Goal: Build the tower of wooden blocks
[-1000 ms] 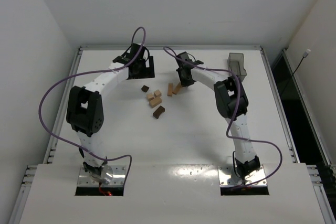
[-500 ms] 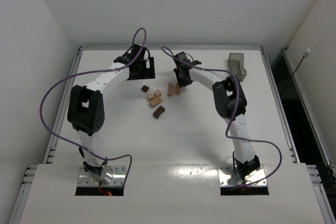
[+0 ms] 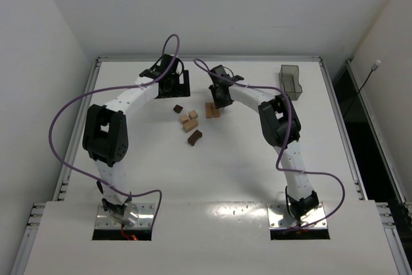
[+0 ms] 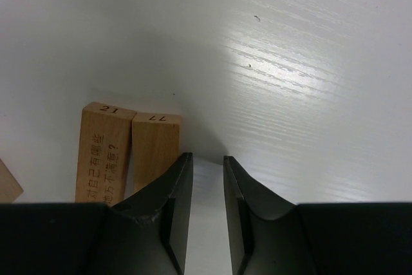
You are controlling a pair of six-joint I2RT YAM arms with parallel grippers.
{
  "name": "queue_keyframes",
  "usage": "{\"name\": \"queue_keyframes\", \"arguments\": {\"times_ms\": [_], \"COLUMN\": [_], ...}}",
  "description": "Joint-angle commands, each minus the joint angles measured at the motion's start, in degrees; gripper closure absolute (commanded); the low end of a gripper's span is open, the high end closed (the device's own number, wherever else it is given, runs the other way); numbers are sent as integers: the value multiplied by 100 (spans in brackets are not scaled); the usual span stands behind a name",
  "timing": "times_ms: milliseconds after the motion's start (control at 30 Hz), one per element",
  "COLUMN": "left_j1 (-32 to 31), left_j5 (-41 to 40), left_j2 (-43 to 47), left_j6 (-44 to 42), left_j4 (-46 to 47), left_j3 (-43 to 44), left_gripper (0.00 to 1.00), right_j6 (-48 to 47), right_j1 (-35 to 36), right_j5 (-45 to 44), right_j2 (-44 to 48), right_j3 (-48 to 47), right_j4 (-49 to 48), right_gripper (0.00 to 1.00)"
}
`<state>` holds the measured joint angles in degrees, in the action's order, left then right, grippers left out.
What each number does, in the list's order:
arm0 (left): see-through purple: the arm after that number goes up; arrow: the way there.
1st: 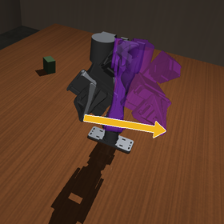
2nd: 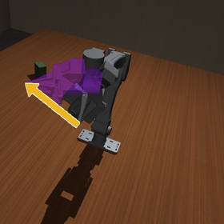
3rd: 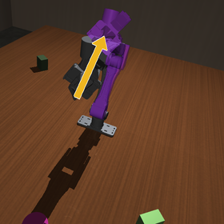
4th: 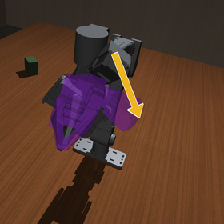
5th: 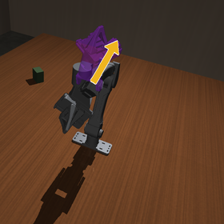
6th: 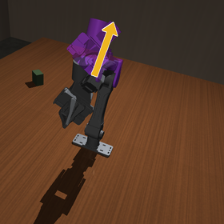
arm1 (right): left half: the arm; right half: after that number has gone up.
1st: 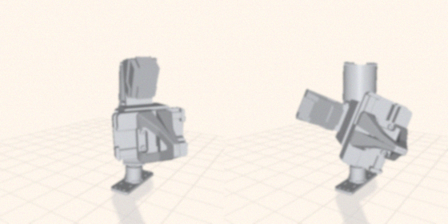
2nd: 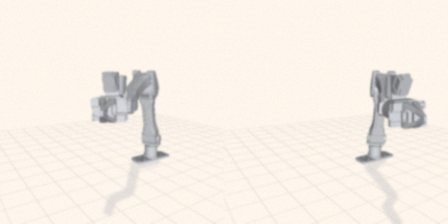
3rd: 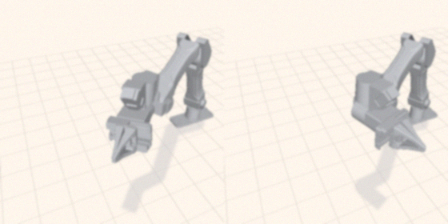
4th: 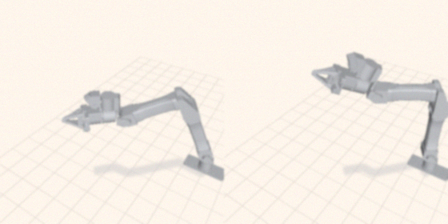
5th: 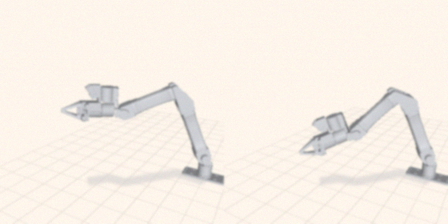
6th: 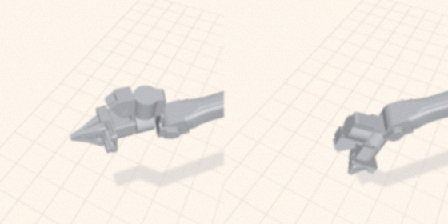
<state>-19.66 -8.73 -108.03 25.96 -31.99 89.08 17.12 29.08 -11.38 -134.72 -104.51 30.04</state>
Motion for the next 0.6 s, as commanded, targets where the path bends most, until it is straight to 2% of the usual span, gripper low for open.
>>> {"name": "queue_keyframes", "arguments": {"times_ms": [0, 567], "left_j1": [41, 41], "left_j5": [73, 126], "left_j2": [-96, -96], "left_j6": [6, 59], "left_j4": [123, 123], "left_j3": [198, 198], "left_gripper": [6, 6], "right_j6": [124, 230], "right_j1": [71, 177], "right_j5": [109, 127], "right_j2": [226, 552], "right_j3": [61, 484], "right_j4": [-77, -77], "right_gripper": [77, 77]}}
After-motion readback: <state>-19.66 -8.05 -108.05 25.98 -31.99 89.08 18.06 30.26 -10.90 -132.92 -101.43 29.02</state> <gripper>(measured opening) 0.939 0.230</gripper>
